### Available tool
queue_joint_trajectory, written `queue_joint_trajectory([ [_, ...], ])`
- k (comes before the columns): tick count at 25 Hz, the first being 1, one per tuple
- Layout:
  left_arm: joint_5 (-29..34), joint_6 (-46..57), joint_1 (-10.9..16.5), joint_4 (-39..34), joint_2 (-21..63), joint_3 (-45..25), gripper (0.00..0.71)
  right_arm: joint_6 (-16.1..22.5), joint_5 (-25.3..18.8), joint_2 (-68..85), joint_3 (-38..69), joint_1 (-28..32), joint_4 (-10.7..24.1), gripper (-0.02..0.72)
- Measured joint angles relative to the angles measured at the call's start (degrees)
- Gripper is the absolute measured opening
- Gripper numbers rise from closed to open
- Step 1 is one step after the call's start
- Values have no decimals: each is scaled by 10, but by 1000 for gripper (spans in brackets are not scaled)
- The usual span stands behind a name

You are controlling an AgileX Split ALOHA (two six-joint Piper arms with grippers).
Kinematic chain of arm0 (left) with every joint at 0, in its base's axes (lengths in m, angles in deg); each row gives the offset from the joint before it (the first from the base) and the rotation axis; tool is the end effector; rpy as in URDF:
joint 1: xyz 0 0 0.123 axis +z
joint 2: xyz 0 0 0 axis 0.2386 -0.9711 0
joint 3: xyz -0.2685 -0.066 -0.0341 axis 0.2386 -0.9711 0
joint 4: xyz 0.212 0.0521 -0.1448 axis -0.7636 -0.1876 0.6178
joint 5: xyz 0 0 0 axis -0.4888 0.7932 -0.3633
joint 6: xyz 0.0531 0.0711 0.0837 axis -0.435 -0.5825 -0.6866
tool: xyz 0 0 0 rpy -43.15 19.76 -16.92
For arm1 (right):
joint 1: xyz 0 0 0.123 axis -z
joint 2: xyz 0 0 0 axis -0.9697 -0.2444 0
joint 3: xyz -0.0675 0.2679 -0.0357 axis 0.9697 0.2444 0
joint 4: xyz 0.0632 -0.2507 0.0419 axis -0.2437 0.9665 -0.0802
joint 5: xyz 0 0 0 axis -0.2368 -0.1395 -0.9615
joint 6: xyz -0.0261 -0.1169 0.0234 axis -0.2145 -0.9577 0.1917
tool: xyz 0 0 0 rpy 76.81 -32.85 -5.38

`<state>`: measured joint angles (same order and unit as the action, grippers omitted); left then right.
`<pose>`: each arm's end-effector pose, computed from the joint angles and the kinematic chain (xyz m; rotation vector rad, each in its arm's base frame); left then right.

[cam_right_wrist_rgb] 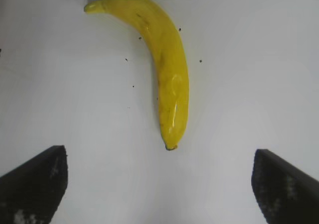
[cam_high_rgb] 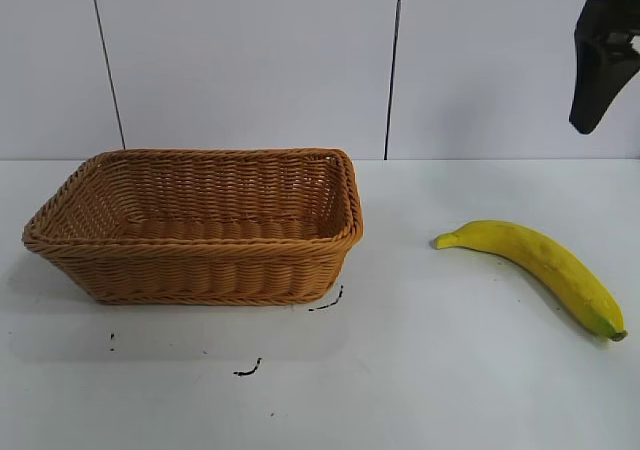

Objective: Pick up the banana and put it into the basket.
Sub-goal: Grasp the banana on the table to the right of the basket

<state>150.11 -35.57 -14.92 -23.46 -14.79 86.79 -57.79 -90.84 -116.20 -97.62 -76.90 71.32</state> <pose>0.0372 -0.0083 0.2678 0.0817 2.0434 -0.0614 0.3745 0.0134 0.2250 -0.3188 2.9018 0.0488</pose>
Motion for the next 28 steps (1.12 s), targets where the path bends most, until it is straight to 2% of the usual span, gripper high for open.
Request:
queue_joint_trajectory([
  [4, 0, 0, 0, 0, 0, 0, 693, -66, 32, -52, -19, 0, 0, 690],
  [8, 0, 0, 0, 0, 0, 0, 693, -88, 67, -82, -20, 0, 2, 690],
  [14, 0, 0, 0, 0, 0, 0, 693, -90, 81, -121, -20, 0, -28, 690],
  [24, 0, 0, 0, 0, 0, 0, 693, -89, 112, -191, -20, 0, -31, 690],
  [28, 0, 0, 0, 0, 0, 0, 693, -73, 124, -215, -20, 0, -29, 690],
])
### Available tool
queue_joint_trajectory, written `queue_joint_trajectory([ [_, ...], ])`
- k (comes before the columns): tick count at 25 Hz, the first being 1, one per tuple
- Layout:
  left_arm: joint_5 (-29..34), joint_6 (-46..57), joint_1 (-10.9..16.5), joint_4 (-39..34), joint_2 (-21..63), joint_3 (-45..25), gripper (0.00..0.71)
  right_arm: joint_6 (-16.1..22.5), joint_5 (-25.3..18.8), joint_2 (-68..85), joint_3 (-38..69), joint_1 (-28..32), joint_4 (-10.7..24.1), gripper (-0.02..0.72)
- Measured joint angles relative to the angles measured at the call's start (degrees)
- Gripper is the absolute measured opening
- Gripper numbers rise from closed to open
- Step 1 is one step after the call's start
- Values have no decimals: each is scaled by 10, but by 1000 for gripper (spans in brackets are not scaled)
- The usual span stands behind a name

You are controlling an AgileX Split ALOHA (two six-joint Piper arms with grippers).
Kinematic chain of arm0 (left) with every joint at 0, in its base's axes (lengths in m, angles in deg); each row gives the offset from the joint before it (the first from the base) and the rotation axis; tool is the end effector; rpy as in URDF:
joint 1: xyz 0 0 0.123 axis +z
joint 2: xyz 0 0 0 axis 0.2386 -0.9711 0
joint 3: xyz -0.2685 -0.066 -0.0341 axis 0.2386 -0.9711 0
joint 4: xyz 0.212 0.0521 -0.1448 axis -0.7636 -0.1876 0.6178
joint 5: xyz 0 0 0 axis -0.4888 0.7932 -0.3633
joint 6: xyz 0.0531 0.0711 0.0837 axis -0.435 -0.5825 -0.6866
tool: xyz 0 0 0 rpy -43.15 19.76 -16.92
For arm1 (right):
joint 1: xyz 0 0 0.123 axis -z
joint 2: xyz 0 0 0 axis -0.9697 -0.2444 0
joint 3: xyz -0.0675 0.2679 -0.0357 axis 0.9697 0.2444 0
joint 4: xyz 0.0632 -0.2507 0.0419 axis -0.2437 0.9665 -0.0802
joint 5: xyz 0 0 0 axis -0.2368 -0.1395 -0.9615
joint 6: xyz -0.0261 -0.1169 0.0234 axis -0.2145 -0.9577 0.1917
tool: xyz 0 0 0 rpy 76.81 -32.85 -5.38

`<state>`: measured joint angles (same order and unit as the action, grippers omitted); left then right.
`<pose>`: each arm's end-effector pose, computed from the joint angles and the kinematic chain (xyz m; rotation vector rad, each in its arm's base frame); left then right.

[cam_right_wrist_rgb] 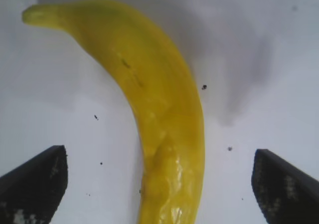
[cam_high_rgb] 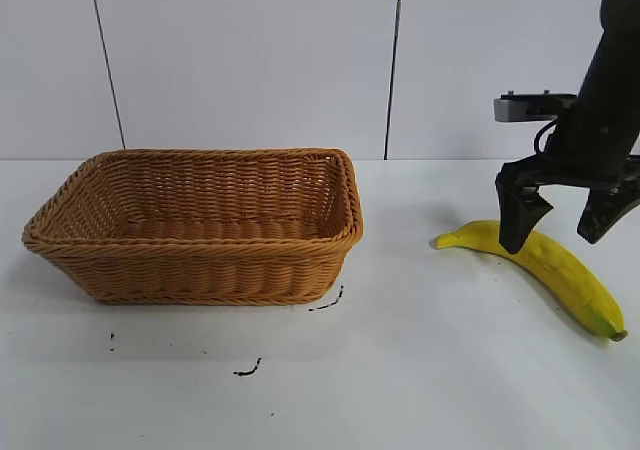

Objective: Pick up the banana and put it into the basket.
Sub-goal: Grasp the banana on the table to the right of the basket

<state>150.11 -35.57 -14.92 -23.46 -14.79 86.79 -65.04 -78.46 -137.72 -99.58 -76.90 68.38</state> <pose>0.0372 -0.0083 0.2678 0.0817 2.0434 -0.0614 0.4208 0.0182 0.0875 -0.4544 2.9999 0.1107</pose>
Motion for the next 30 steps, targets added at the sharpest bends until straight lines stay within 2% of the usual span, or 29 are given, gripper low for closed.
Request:
queue_joint_trajectory([
  [13, 0, 0, 0, 0, 0, 0, 693, 25, 14, -28, 0, 0, 13, 689],
  [15, 0, 0, 0, 0, 0, 0, 693, 28, 15, -28, 0, 0, 15, 627],
  [16, 0, 0, 0, 0, 0, 0, 693, 30, 14, -28, 0, 0, 17, 557],
  [19, 0, 0, 0, 0, 0, 0, 693, 43, 11, -28, 0, 0, 23, 279],
  [20, 0, 0, 0, 0, 0, 0, 693, 43, 9, -28, 0, 0, 26, 298],
  [24, 1, 0, 0, 0, 0, 0, 693, 47, -15, -28, -12, 0, 43, 294],
  [30, 0, 0, 0, 0, 0, 0, 693, 71, -112, -3, -85, 0, 41, 294],
])
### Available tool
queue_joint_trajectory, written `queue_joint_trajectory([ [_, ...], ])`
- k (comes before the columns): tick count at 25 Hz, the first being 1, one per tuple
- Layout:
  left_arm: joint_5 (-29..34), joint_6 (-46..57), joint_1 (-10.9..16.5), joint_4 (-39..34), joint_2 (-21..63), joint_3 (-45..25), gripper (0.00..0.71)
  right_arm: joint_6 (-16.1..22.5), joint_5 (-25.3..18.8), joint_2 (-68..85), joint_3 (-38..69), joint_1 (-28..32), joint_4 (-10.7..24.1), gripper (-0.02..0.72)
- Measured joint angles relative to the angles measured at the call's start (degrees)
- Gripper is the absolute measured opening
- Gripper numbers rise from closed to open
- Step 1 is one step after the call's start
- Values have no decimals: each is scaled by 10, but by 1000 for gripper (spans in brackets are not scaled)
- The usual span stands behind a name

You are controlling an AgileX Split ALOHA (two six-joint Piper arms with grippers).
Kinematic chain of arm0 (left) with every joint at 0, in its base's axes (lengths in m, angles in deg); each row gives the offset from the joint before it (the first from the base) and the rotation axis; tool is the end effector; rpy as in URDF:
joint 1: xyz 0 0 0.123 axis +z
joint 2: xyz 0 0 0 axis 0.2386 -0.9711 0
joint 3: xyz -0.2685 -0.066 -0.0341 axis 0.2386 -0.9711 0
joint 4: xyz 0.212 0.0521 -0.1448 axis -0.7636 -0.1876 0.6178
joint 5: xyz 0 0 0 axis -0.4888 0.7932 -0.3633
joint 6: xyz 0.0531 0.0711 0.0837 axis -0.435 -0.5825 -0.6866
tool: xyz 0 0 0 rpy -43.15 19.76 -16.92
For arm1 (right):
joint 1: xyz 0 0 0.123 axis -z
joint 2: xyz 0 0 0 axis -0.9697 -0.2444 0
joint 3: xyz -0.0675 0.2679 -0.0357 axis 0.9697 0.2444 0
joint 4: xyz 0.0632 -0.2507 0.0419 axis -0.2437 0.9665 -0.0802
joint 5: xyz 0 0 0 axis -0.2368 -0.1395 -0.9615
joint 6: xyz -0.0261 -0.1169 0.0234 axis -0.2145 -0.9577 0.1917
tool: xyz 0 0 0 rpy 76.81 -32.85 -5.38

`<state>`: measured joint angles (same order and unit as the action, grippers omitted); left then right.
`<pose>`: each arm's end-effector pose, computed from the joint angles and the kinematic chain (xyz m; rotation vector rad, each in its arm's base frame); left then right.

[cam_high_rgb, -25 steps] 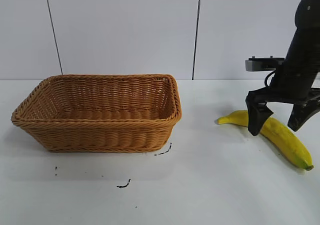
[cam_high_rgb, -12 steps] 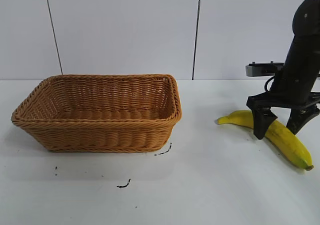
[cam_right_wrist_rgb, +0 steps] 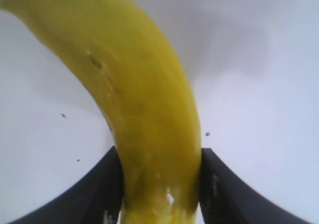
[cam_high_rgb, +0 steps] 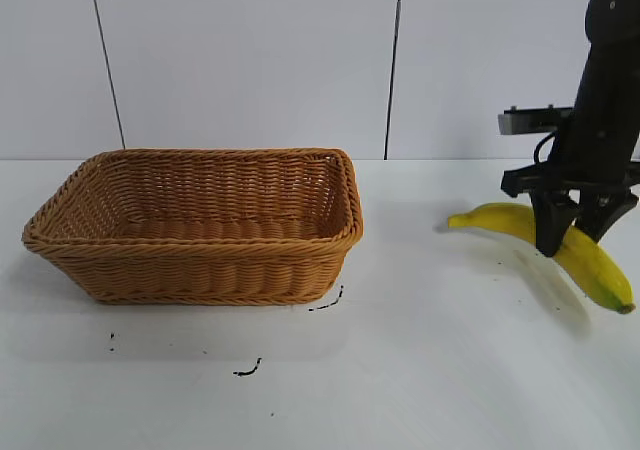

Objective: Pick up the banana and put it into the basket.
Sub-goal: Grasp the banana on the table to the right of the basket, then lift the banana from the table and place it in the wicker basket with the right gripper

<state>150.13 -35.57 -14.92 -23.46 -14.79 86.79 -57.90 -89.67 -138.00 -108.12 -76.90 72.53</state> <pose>0.0372 -0.0083 0.2677 0.0818 2.0437 -0.0614 0.4312 0.0120 0.1200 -0.3468 3.0778 0.0460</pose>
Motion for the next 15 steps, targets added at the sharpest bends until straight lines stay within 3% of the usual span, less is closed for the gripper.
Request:
queue_joint_trajectory([
  [5, 0, 0, 0, 0, 0, 0, 693, 2, -62, 45, -76, 0, -6, 294],
  [15, 0, 0, 0, 0, 0, 0, 693, 5, -70, 75, -129, -21, 6, 294],
])
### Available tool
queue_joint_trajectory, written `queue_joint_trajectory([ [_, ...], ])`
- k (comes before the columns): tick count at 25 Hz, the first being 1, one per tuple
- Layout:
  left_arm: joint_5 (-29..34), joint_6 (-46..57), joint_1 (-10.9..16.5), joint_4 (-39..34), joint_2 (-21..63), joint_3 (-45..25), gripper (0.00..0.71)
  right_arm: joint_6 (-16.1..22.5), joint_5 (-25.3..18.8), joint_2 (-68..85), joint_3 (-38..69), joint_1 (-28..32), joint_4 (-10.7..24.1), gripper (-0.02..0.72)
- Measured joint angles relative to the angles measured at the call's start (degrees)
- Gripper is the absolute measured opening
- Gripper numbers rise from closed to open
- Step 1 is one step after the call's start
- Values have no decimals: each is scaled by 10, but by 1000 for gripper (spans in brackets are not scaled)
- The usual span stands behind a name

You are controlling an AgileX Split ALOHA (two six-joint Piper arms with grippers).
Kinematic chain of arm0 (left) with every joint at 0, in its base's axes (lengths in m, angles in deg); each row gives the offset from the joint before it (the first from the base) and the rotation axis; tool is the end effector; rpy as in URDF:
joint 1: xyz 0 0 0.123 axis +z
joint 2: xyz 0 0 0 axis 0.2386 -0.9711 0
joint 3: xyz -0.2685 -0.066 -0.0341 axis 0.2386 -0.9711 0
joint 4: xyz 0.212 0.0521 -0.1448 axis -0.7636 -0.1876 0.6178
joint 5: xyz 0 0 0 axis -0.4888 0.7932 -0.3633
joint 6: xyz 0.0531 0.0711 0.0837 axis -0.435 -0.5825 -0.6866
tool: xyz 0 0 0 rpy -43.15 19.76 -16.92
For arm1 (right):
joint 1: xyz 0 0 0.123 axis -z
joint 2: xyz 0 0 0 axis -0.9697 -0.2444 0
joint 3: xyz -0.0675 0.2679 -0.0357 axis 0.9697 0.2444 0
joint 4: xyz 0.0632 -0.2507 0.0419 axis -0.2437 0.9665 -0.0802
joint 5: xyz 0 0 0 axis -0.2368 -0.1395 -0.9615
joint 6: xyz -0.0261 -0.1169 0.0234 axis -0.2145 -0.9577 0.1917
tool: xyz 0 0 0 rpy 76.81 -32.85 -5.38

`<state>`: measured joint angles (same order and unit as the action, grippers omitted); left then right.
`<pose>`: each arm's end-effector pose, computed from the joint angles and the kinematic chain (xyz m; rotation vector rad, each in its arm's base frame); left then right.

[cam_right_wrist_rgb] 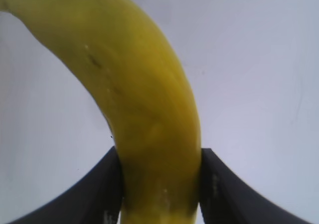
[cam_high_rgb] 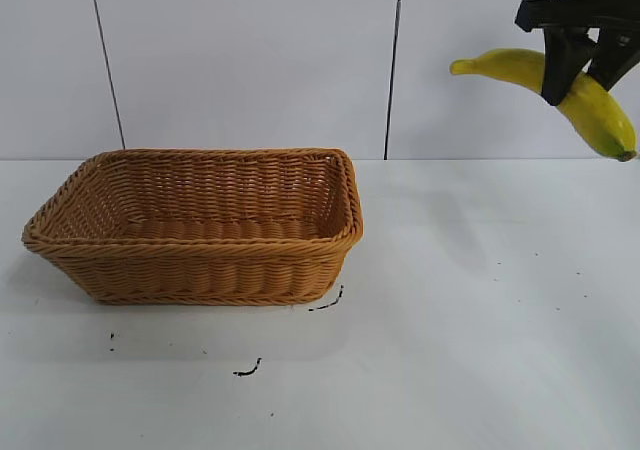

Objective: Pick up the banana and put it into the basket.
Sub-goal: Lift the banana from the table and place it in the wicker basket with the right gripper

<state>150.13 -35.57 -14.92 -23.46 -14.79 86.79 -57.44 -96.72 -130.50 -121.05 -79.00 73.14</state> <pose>0.0372 -0.0083 0.2677 0.0818 2.0437 -0.0614 0.4463 0.0277 0.2377 -0.3771 2.8412 0.0069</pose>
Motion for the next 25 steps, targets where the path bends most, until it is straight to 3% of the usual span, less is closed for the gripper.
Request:
queue_joint_trajectory([
  [6, 0, 0, 0, 0, 0, 0, 693, 0, -1, 0, 0, -61, 23, 294],
  [16, 0, 0, 0, 0, 0, 0, 693, 8, 26, 0, 0, -180, 26, 294],
  [22, 0, 0, 0, 0, 0, 0, 693, 15, 94, 0, 0, -253, 26, 294],
  [25, 0, 0, 0, 0, 0, 0, 693, 15, 166, 0, 0, -281, 26, 294],
])
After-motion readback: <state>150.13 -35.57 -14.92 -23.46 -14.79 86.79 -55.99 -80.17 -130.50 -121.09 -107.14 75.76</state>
